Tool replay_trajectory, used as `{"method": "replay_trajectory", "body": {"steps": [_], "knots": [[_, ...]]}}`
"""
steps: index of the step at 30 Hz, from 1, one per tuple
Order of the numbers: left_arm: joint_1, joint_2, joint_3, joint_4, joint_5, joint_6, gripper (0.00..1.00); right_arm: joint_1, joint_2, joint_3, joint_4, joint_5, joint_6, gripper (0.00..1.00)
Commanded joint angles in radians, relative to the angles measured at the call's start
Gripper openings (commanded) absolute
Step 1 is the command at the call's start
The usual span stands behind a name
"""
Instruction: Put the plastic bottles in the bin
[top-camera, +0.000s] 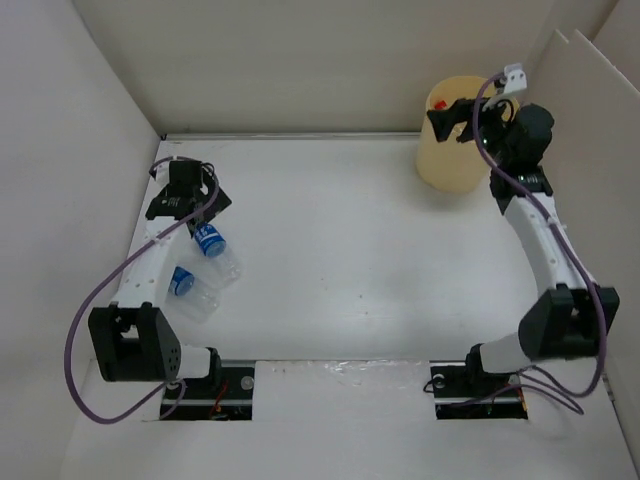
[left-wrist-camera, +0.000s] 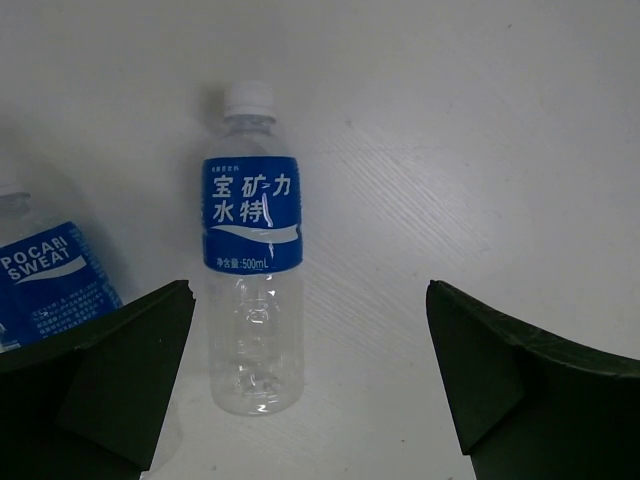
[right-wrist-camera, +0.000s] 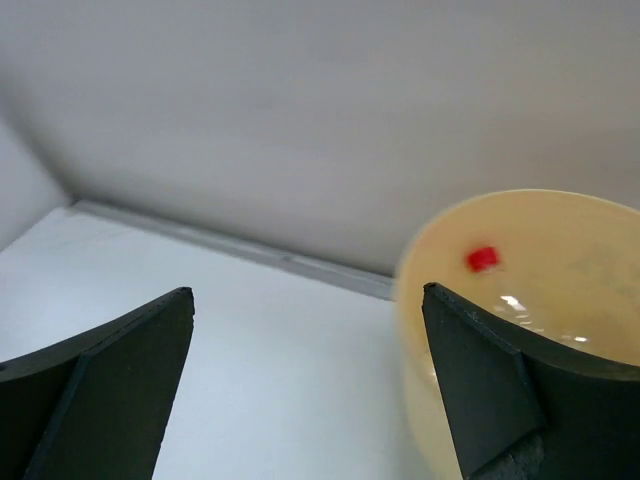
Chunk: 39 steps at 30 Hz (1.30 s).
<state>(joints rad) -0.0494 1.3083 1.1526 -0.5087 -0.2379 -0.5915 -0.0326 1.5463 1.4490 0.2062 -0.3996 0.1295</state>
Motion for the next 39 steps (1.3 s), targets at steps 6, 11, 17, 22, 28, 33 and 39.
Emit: {"method": "replay_trajectory", "body": {"steps": [6, 11, 17, 22, 28, 33, 39], "knots": [[0.039, 0.172, -0.050, 0.039, 0.077, -0.014, 1.00, 0.207, -0.388, -0.375, 0.024, -0.076, -0.106, 1.00], [0.060, 0.209, -0.085, 0.085, 0.055, -0.024, 1.00, 0.217, -0.518, -0.449, -0.002, -0.142, -0.107, 1.00], [0.118, 0.288, -0.085, 0.127, 0.106, -0.024, 1.00, 0.197, -0.638, -0.449, -0.077, -0.182, -0.130, 1.00], [0.152, 0.374, -0.114, 0.176, 0.166, -0.033, 0.98, 0.197, -0.718, -0.438, -0.108, -0.212, -0.130, 1.00], [0.135, 0.450, -0.096, 0.246, 0.233, -0.034, 0.37, 0.230, -0.782, -0.417, -0.178, -0.223, -0.139, 1.00], [0.076, 0.447, 0.045, 0.233, 0.271, -0.024, 0.00, 0.281, -0.822, -0.475, -0.199, -0.212, -0.160, 1.00], [-0.116, 0.307, 0.182, 0.369, 0.471, 0.039, 0.00, 0.404, -0.796, -0.573, -0.122, -0.272, -0.139, 1.00]]}}
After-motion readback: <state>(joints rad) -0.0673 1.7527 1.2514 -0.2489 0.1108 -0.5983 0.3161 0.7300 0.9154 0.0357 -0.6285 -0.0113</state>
